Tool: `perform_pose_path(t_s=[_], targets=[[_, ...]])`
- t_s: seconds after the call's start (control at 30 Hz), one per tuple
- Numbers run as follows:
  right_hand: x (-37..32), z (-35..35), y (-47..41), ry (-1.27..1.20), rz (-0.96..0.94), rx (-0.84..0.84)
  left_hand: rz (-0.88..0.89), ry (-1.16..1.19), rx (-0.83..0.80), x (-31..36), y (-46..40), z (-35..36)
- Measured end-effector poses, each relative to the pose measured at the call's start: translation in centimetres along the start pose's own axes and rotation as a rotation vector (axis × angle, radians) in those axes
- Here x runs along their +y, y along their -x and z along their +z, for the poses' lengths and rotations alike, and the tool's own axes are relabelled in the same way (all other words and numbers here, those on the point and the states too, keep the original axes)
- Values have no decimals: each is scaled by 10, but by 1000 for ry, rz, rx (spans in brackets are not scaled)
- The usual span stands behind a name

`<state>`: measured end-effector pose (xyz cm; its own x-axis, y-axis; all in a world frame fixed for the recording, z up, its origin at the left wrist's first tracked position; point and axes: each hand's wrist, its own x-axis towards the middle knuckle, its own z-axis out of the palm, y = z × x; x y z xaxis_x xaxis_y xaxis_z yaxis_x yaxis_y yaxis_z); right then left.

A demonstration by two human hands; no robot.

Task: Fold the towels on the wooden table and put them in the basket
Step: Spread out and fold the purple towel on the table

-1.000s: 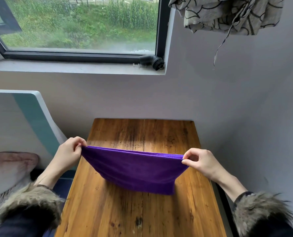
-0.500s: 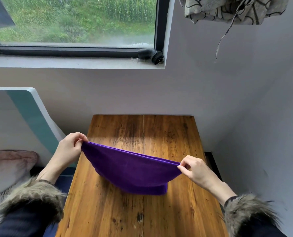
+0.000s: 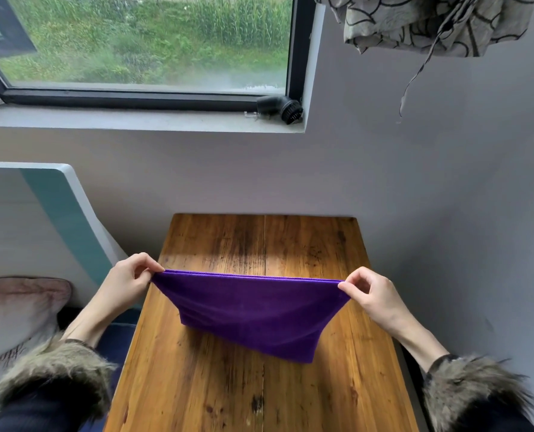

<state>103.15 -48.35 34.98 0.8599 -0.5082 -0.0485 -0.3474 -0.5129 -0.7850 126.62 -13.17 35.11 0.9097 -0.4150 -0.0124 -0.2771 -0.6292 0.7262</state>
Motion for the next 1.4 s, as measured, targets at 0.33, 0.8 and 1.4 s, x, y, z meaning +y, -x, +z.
perform_pose_path(t_s=[0.33,0.8,1.4], targets=[[-21,-24,-26,38,-74,164,5,141,-146,22,-1,-9],[-28,-35,-45,223,-189,95,-116,303,11,33,-10,0],[-53,-41,-112,450,-147,114,-124,142,-32,67,-62,-19]])
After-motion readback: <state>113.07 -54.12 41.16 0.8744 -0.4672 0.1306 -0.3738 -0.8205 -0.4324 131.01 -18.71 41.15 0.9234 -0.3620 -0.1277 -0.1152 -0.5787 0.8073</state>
